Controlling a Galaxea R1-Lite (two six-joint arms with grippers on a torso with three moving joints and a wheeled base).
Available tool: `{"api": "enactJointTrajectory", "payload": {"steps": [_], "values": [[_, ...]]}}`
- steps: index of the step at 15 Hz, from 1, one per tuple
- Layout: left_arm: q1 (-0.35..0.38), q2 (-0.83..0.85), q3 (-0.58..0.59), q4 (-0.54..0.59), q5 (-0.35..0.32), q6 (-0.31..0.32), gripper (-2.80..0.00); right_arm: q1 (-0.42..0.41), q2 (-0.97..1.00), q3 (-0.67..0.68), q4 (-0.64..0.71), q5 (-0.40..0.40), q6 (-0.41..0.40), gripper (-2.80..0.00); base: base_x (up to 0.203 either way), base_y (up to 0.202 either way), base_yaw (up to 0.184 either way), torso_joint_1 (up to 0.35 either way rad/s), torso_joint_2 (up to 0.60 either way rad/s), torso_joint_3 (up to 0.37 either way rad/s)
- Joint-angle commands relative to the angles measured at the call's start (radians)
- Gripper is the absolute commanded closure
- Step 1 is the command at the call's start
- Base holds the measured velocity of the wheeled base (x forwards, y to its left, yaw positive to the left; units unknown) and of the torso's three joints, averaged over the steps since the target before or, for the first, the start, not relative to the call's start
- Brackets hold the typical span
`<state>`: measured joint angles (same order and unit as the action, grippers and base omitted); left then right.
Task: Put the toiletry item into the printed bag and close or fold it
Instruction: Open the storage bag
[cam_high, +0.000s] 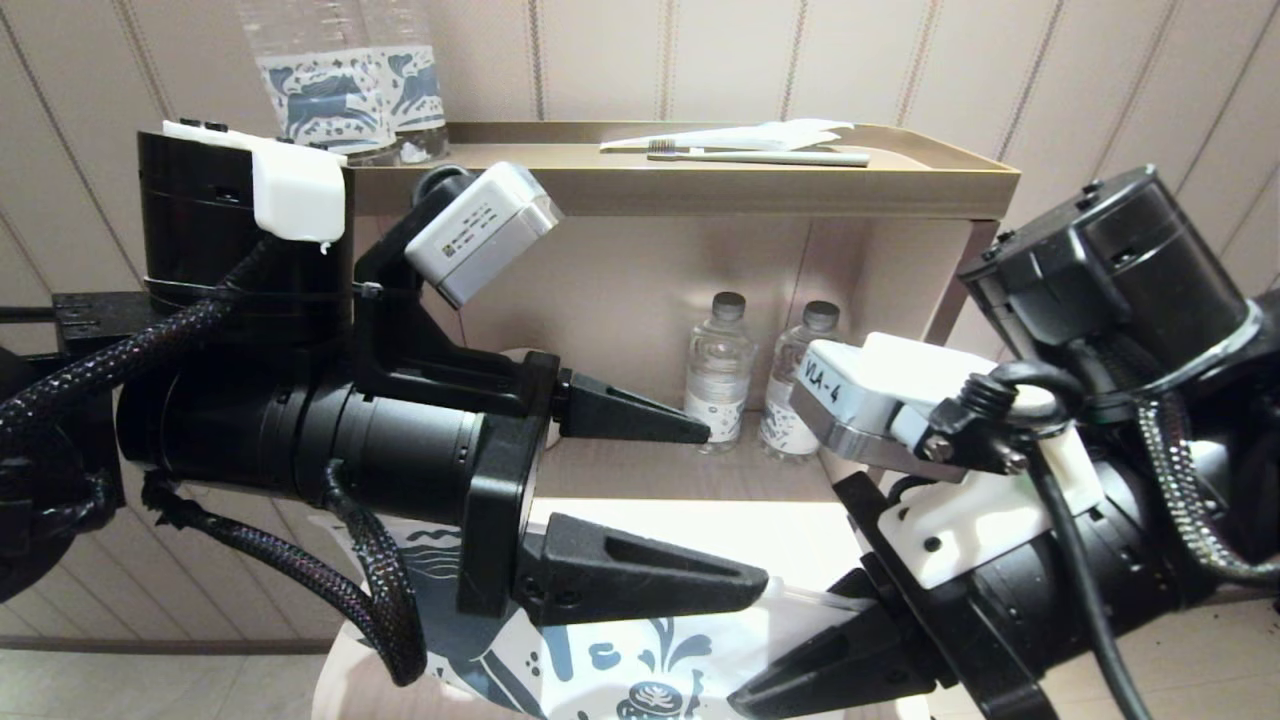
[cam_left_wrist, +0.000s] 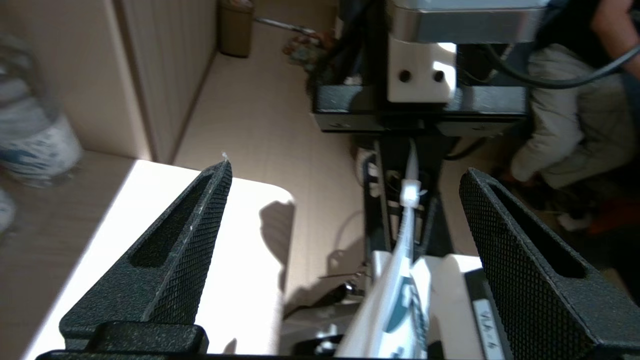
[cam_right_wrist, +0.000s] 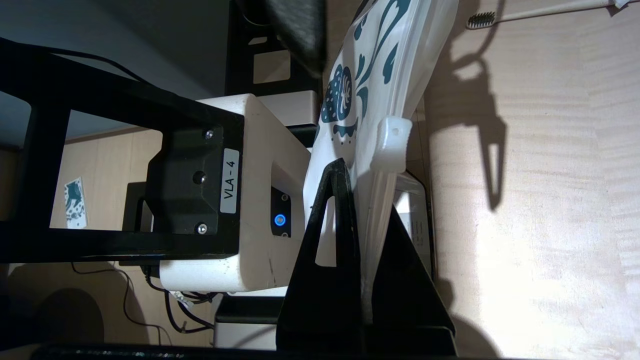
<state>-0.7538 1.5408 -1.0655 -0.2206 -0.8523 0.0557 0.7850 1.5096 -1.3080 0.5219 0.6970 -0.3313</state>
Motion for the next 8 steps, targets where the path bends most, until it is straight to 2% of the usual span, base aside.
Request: {"api": "enactJointTrajectory", "payload": {"steps": [1,8], "values": [[0.0,0.013,-0.005,-0.011,0.011,0.01,-2.8,0.0,-0.003,-0.006,0.003,0.005,0.001,0.0,0.0,0.0,0.0,0.0,0.0,0.0],[-0.001,0.005,0.028,-0.013,0.013,0.013,-2.8,-0.001,0.006,-0.016,0.003,0.007,0.015,0.0,0.0,0.0,0.0,0.0,0.0,0.0]]}}
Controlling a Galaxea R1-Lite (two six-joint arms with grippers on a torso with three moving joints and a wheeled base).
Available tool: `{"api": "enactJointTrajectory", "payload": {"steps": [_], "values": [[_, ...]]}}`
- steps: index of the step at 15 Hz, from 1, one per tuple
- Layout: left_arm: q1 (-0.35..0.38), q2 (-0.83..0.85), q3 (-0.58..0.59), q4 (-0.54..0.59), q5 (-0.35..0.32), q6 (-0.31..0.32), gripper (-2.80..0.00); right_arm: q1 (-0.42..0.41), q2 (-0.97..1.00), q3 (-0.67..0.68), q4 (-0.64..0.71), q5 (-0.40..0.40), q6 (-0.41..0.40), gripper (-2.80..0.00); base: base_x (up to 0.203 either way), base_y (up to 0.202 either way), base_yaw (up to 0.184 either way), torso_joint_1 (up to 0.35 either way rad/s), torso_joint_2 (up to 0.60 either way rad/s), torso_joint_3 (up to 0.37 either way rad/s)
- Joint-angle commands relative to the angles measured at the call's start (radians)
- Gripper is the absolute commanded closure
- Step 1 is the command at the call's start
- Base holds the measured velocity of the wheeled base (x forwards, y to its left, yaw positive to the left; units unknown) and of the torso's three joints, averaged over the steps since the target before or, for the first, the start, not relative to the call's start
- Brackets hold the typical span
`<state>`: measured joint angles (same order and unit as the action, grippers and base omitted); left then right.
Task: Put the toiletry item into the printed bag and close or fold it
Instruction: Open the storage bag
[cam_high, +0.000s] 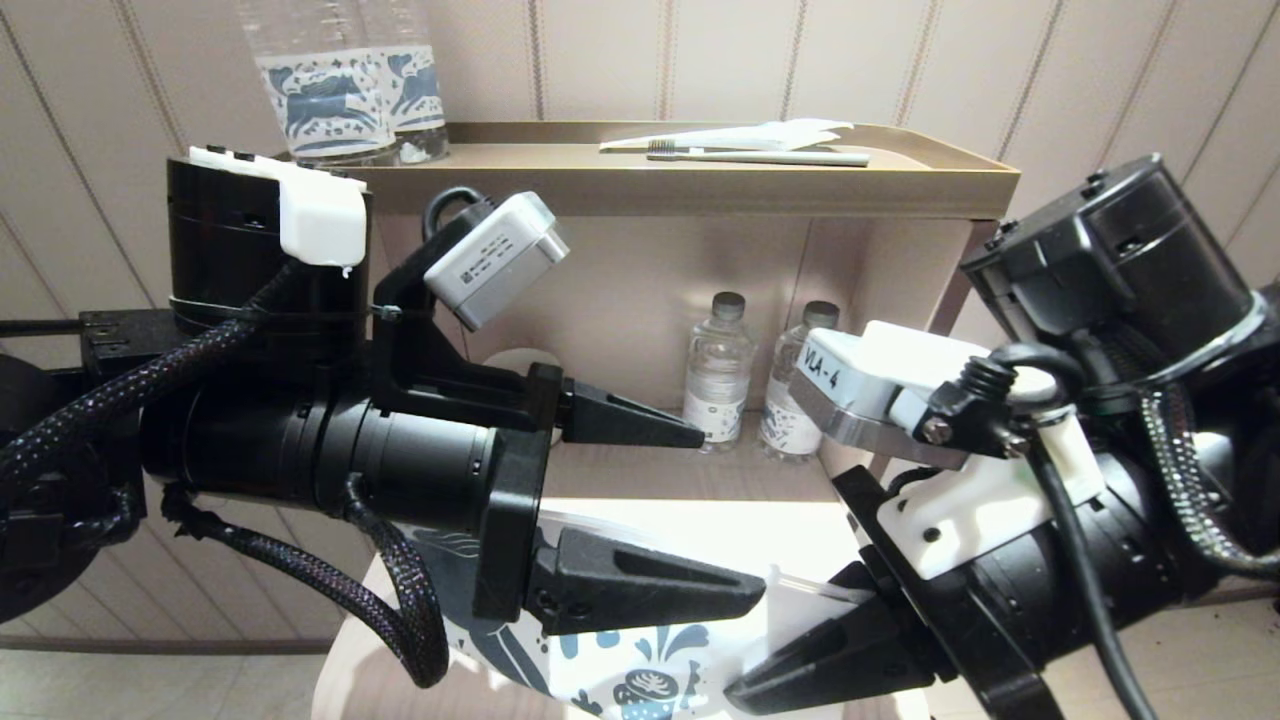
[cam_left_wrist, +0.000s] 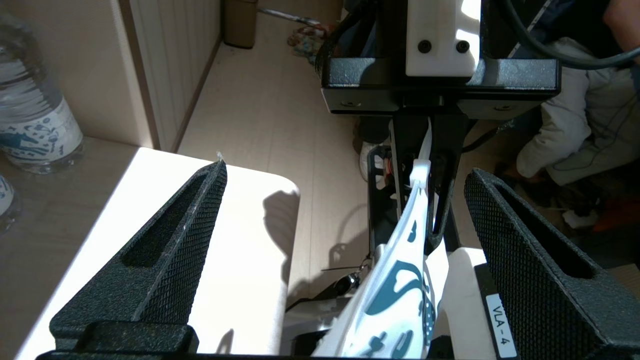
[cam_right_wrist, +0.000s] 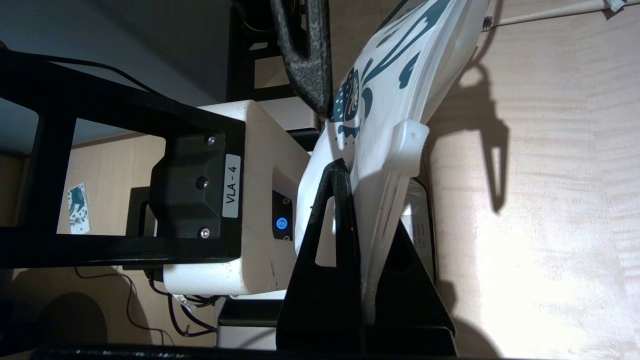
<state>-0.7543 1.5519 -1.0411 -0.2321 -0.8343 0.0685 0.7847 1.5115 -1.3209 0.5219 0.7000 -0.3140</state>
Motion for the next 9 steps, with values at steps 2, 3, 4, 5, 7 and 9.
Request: {"api": "enactJointTrajectory", "payload": {"steps": [2,3,4,5,7,9], "values": [[-0.015,-0.005,0.006,-0.001,-0.005,0.001,-2.8,-0.005,0.009,-0.004,0.003,0.004,-0.002,0.0,0.0,0.0,0.0,0.0,0.0,0.0],[-0.026,-0.007,0.01,-0.001,-0.005,0.002,-2.8,-0.017,0.011,-0.004,0.003,0.004,-0.002,0.0,0.0,0.0,0.0,0.0,0.0,0.0],[-0.039,-0.008,0.009,0.0,-0.004,0.005,-2.8,-0.021,0.016,-0.004,0.001,0.007,-0.002,0.0,0.0,0.0,0.0,0.0,0.0,0.0],[-0.045,-0.012,0.004,0.002,-0.003,0.01,-2.8,-0.022,0.019,-0.003,-0.006,0.016,-0.003,0.0,0.0,0.0,0.0,0.0,0.0,0.0],[-0.048,-0.024,0.001,0.006,-0.003,0.01,-2.8,-0.022,0.015,-0.004,-0.008,0.031,-0.004,0.0,0.0,0.0,0.0,0.0,0.0,0.0],[-0.05,-0.031,-0.001,0.009,-0.002,0.008,-2.8,-0.02,0.013,0.0,-0.008,0.032,-0.007,0.0,0.0,0.0,0.0,0.0,0.0,0.0]]}}
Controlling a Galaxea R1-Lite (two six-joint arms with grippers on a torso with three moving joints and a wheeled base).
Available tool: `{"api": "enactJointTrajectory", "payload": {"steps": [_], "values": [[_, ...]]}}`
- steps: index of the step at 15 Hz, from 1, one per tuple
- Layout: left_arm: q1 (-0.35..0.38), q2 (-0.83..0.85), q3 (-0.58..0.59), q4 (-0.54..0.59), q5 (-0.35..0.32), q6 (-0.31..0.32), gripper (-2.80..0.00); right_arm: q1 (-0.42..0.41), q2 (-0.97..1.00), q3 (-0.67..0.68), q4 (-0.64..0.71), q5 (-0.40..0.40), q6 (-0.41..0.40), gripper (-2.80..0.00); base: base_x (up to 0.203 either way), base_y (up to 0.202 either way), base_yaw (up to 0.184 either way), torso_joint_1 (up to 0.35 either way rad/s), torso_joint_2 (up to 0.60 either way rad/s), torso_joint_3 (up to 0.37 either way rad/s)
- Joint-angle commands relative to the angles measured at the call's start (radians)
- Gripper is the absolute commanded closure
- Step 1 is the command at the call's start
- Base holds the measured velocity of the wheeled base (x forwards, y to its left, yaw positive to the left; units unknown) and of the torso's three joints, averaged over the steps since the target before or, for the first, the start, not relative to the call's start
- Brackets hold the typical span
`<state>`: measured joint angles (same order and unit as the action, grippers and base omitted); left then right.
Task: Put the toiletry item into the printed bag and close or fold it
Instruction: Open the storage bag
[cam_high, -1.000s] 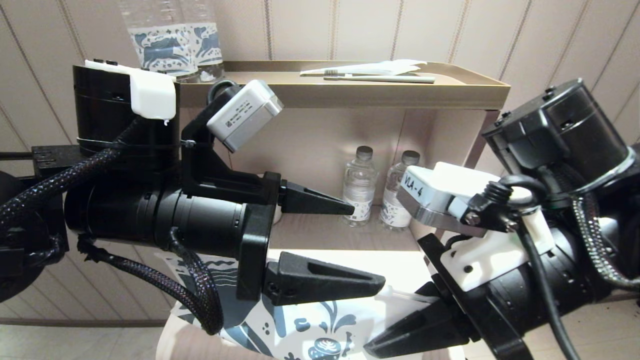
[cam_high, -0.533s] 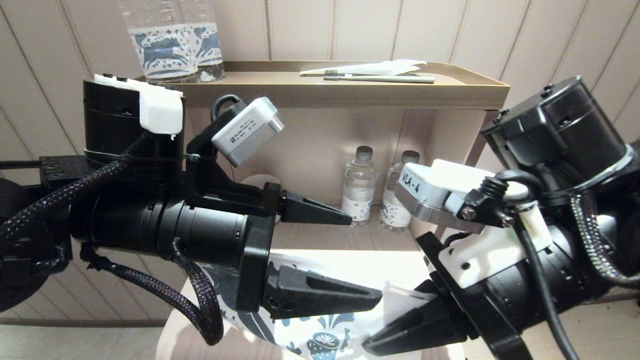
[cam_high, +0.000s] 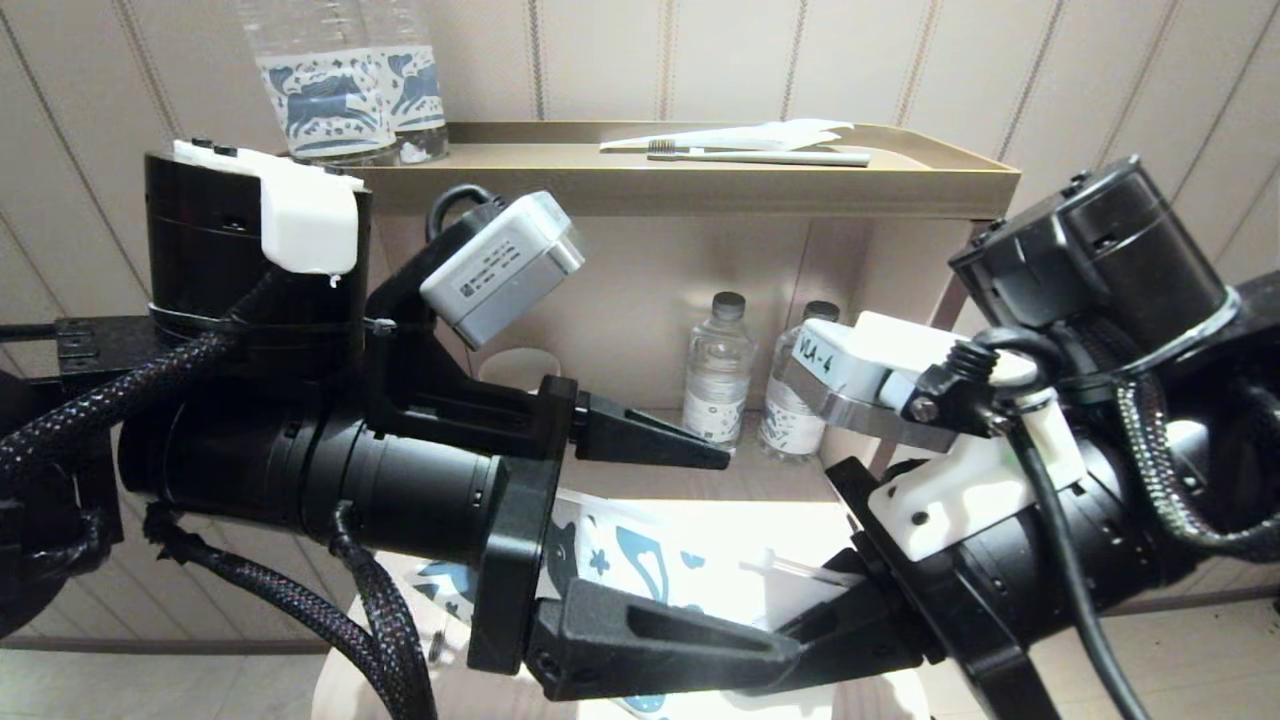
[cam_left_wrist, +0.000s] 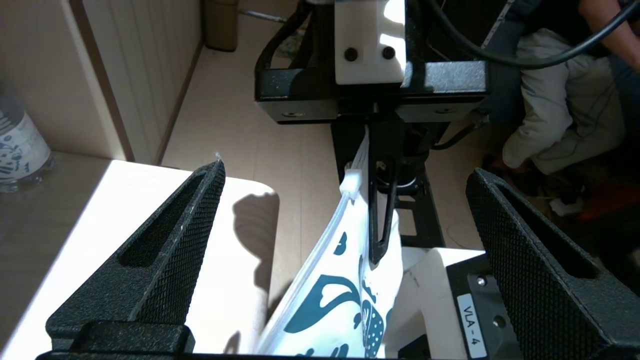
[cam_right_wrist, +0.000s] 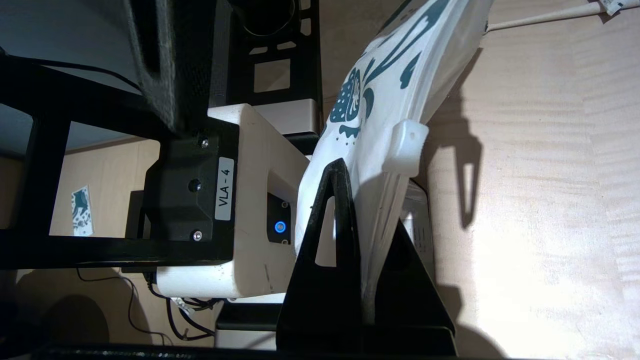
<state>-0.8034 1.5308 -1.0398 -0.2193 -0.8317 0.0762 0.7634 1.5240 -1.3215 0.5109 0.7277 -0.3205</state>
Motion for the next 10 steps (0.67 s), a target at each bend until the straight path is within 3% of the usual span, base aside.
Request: {"api": "enactJointTrajectory", "payload": {"steps": [1,3,6,7,8,9,10], "values": [[0.0,-0.016,-0.01,0.011,-0.004,-0.002,-2.8,0.002,-0.002,0.009,0.003,0.004,-0.008,0.0,0.0,0.0,0.0,0.0,0.0,0.0],[0.014,-0.044,-0.019,0.057,0.0,0.0,-2.8,0.001,-0.02,0.019,0.008,-0.002,-0.024,0.0,0.0,0.0,0.0,0.0,0.0,0.0],[0.071,-0.063,-0.047,0.14,0.008,0.038,-2.8,-0.002,-0.03,0.011,0.079,-0.044,-0.114,0.0,0.0,0.0,0.0,0.0,0.0,0.0],[0.084,-0.061,-0.065,0.212,0.008,0.076,-2.8,0.001,-0.039,0.002,0.124,-0.099,-0.159,0.0,0.0,0.0,0.0,0.0,0.0,0.0],[0.098,-0.058,-0.082,0.296,0.008,0.158,-2.8,0.01,-0.05,-0.01,0.168,-0.16,-0.185,0.0,0.0,0.0,0.0,0.0,0.0,0.0],[0.117,-0.055,-0.107,0.391,0.007,0.248,-2.8,0.023,-0.058,-0.016,0.188,-0.186,-0.2,0.0,0.0,0.0,0.0,0.0,0.0,0.0],[0.133,-0.052,-0.143,0.444,0.007,0.282,-2.8,0.031,-0.065,-0.016,0.188,-0.19,-0.203,0.0,0.0,0.0,0.0,0.0,0.0,0.0]]}}
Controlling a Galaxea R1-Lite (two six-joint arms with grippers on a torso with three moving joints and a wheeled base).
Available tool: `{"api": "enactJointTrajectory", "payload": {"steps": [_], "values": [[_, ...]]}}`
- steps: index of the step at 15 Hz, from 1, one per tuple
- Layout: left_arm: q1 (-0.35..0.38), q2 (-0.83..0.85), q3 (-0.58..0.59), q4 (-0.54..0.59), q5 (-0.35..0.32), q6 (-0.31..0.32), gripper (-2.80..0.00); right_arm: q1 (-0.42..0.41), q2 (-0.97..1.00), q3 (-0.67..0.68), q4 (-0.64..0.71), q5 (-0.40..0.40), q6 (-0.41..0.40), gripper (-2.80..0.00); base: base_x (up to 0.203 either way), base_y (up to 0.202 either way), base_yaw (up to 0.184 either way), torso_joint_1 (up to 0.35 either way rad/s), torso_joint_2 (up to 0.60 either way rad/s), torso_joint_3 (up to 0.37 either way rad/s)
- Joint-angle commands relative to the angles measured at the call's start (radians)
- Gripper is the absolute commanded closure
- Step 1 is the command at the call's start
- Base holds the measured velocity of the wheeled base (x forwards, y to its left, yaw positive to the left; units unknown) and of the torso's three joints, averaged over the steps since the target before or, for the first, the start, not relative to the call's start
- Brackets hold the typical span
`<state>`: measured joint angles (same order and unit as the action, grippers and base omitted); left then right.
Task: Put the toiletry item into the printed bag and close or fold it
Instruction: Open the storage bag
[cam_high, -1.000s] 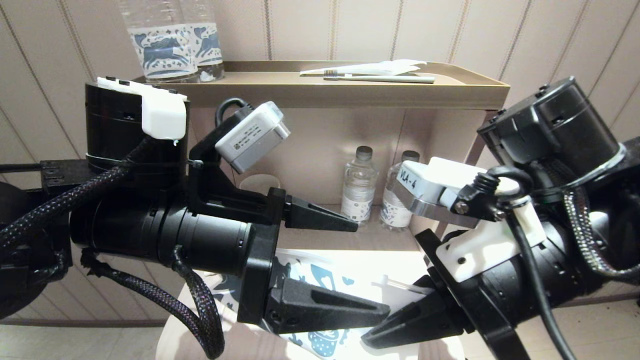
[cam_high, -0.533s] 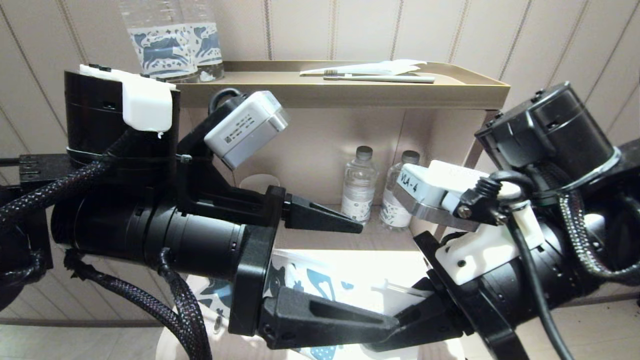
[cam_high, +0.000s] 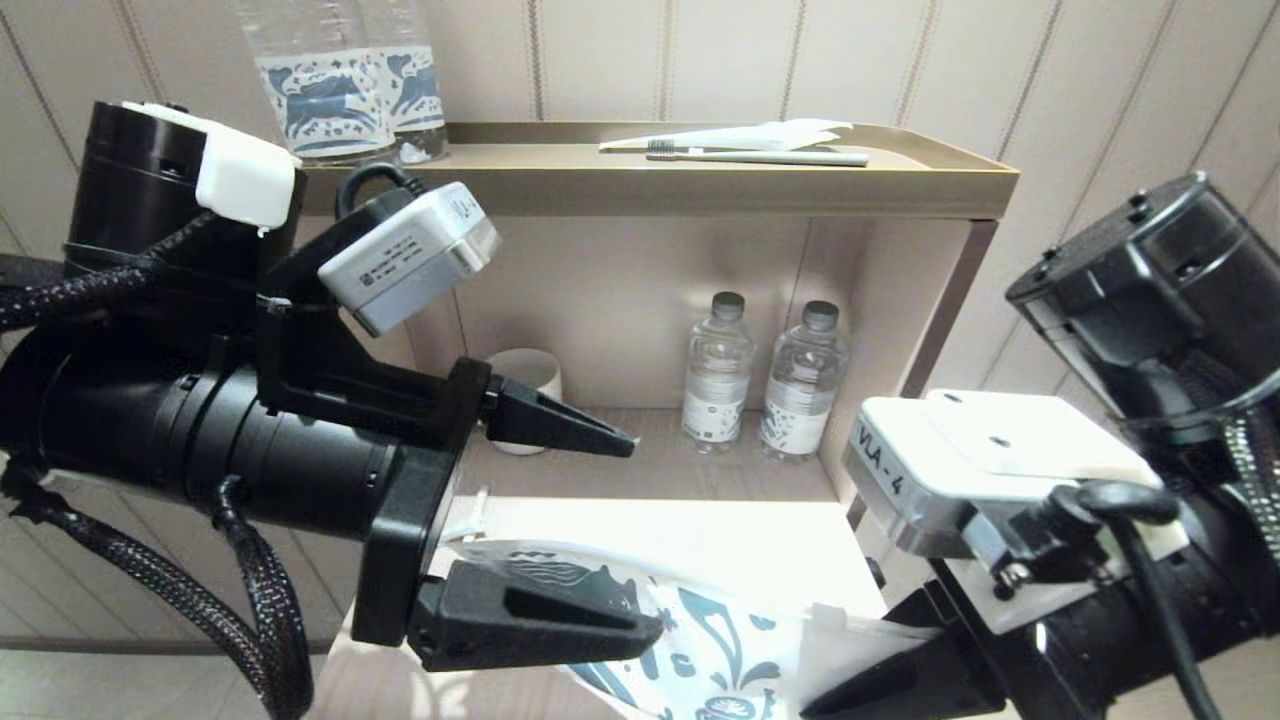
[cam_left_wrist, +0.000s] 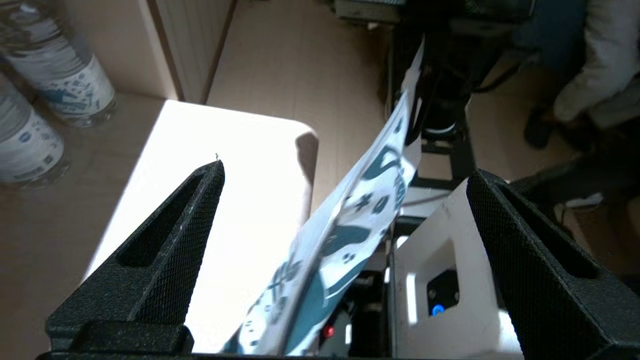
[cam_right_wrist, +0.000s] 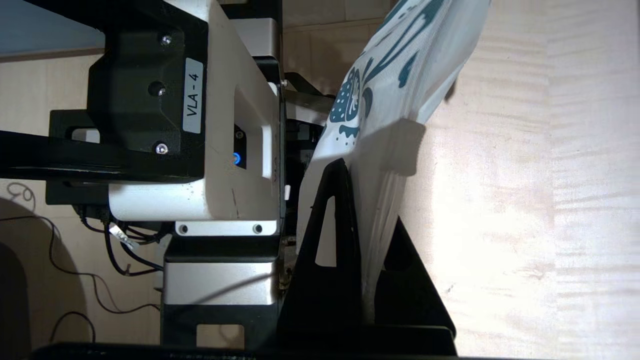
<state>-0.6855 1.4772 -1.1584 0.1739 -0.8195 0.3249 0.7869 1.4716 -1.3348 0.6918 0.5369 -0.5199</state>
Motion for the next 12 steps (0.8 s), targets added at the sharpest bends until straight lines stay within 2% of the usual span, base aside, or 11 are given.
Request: {"api": "enactJointTrajectory", "payload": {"steps": [1,5,9,10,12], "values": [[0.023,0.006,-0.047,0.078,-0.008,0.051,-2.8,0.013,-0.019,-0.004,-0.001,0.0,-0.005,0.0,0.0,0.0,0.0,0.0,0.0,0.0],[0.028,0.02,-0.063,0.071,-0.097,0.05,-2.8,0.039,-0.014,0.021,-0.074,0.009,-0.003,0.0,0.0,0.0,0.0,0.0,0.0,0.0],[0.03,0.021,-0.061,0.04,-0.139,0.041,-2.8,0.062,-0.008,0.013,-0.106,0.014,0.002,0.0,0.0,0.0,0.0,0.0,0.0,0.0],[0.029,0.021,-0.061,0.033,-0.165,0.039,-2.8,0.066,-0.007,0.003,-0.107,0.037,0.009,0.0,0.0,0.0,0.0,0.0,0.0,0.0],[0.029,0.021,-0.058,0.033,-0.17,0.039,-2.8,0.065,-0.006,0.009,-0.108,0.083,0.03,0.0,0.0,0.0,0.0,0.0,0.0,0.0]]}}
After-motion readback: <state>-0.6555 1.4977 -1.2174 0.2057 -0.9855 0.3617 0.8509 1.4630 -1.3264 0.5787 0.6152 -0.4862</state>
